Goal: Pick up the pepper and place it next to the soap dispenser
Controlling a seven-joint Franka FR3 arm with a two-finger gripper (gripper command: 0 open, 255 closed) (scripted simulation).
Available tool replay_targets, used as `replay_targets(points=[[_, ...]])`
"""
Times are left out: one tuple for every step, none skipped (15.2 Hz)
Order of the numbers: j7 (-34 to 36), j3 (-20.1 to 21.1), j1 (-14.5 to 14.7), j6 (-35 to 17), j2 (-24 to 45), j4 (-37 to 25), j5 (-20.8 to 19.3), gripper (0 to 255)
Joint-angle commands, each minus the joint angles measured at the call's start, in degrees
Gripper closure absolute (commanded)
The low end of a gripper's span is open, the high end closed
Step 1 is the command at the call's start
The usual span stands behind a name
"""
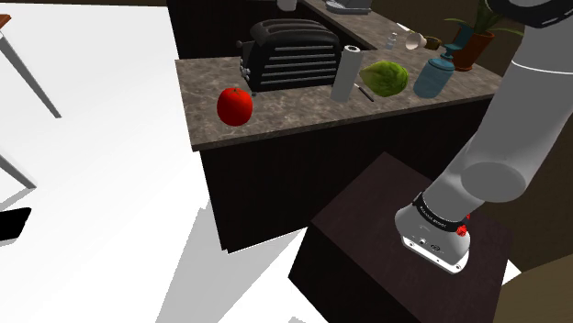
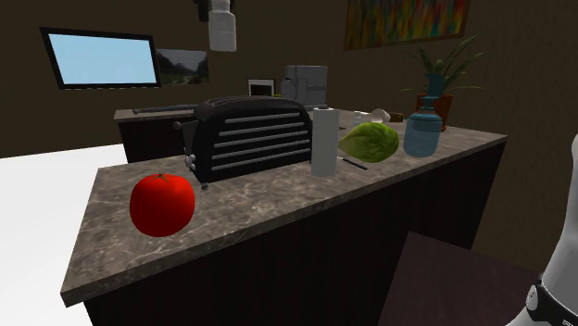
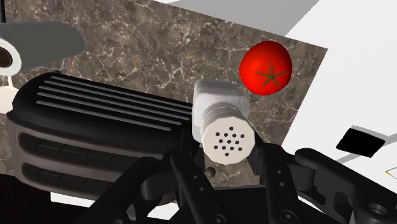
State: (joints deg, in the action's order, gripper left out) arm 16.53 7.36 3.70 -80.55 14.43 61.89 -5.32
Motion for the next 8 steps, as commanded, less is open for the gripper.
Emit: replay_targets(points=[[-0.07,0.02,0.2,2.22,1.32,-3.5,-0.22,255],[-0.11,0.03,0.36,3.53,2.19,-5.68,-0.38,255],[-0.15,0.04,0.53,4.91,3.18,-8.04,-0.55,255],[-0.2,0.04,0.73,6.4,4.29,-10.64,-0.74,255],[-0.26,0.04,0.97,8.04,5.58,-13.56,-0.97,255],[-0.3,0.03,1.1,8.78,6.19,-14.91,-1.08,255],[-1.35,-0.26,-0.19,7.12,3.36,-10.51,-0.46,255],[-2.46,-0.54,-1.41,5.82,0.96,-6.88,0.06,255]])
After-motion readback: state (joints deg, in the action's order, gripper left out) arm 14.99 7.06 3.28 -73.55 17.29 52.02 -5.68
